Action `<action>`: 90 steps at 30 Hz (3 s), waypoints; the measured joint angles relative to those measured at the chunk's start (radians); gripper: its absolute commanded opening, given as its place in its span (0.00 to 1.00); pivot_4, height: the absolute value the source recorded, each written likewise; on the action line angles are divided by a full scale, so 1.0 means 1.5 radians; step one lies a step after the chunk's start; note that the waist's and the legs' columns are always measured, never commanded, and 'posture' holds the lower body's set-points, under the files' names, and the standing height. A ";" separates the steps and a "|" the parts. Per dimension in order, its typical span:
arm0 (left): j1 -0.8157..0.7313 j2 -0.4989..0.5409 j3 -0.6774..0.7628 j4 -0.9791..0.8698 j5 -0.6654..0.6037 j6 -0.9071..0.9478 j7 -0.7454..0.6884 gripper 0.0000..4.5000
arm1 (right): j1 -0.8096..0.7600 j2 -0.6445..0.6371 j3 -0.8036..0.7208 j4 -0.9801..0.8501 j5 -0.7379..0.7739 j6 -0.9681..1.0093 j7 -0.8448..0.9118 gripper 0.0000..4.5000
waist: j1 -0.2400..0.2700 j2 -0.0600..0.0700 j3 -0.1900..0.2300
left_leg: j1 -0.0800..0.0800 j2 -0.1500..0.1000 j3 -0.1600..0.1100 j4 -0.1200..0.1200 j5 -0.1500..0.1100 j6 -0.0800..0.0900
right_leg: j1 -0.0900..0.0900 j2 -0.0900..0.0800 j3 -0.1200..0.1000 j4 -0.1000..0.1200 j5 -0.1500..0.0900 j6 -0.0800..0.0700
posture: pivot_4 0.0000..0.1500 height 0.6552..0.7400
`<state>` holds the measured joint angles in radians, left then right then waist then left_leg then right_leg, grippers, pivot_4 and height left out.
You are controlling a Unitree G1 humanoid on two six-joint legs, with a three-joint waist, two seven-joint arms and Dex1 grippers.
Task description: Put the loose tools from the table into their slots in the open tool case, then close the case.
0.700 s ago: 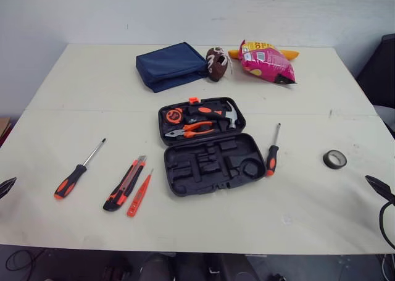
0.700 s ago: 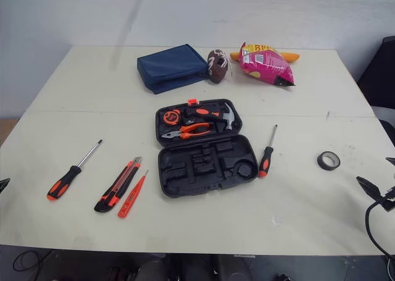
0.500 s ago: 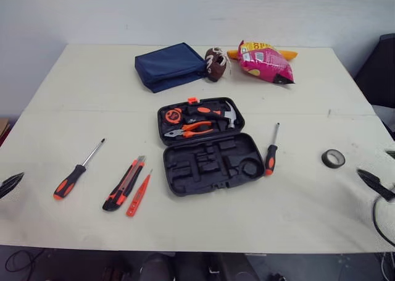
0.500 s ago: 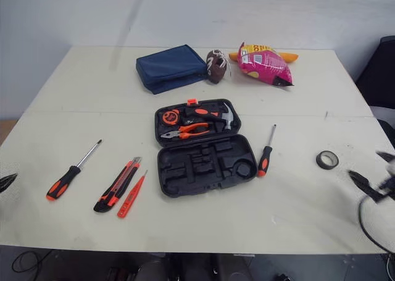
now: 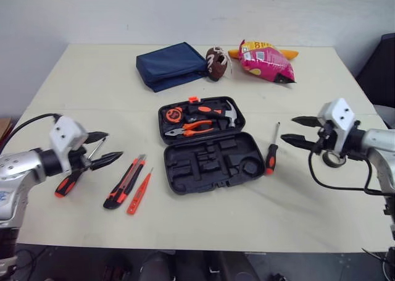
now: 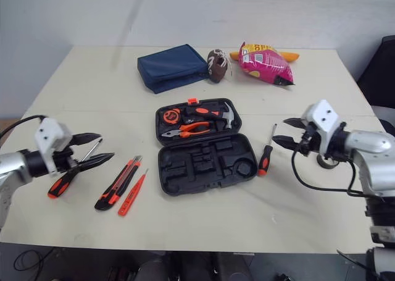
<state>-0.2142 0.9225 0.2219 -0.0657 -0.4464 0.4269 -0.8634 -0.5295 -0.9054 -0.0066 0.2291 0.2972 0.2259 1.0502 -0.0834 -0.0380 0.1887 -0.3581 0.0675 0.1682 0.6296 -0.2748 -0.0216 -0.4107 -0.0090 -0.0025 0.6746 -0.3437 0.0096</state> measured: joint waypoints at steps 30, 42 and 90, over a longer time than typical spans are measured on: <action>-0.202 -0.188 -0.265 0.056 0.191 0.135 0.081 0.01 | -0.273 0.206 0.151 0.475 -0.264 -0.281 -0.013 0.00 | -0.001 0.000 0.000 | 0.001 0.000 0.003 0.006 0.000 0.000 | 0.000 0.000 0.003 0.005 0.000 0.000 | 1.00 1.00; -0.232 -0.216 -0.265 0.129 0.222 0.063 0.062 0.01 | -0.258 0.217 0.149 0.447 -0.263 -0.309 0.031 0.00 | -0.001 0.000 0.000 | 0.001 0.000 0.003 0.007 0.000 0.000 | 0.000 0.000 0.003 0.006 0.000 0.000 | 1.00 1.00; 0.021 -0.029 -0.059 -0.147 0.077 0.049 -0.120 0.01 | 0.195 -0.007 -0.021 -0.171 -0.016 -0.002 0.165 0.00 | 0.001 0.000 0.001 | 0.001 0.000 0.002 0.001 -0.001 0.001 | 0.000 0.000 0.003 0.001 -0.001 0.000 | 1.00 1.00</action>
<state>-0.1830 0.8784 0.1333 -0.2857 -0.3306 0.5006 -1.0432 -0.2378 -0.9163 -0.0378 -0.0281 0.2727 0.2236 1.2971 -0.0812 -0.0382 0.1900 -0.3573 0.0678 0.1712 0.6318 -0.2758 -0.0207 -0.4111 -0.0085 0.0019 0.6758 -0.3457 0.0094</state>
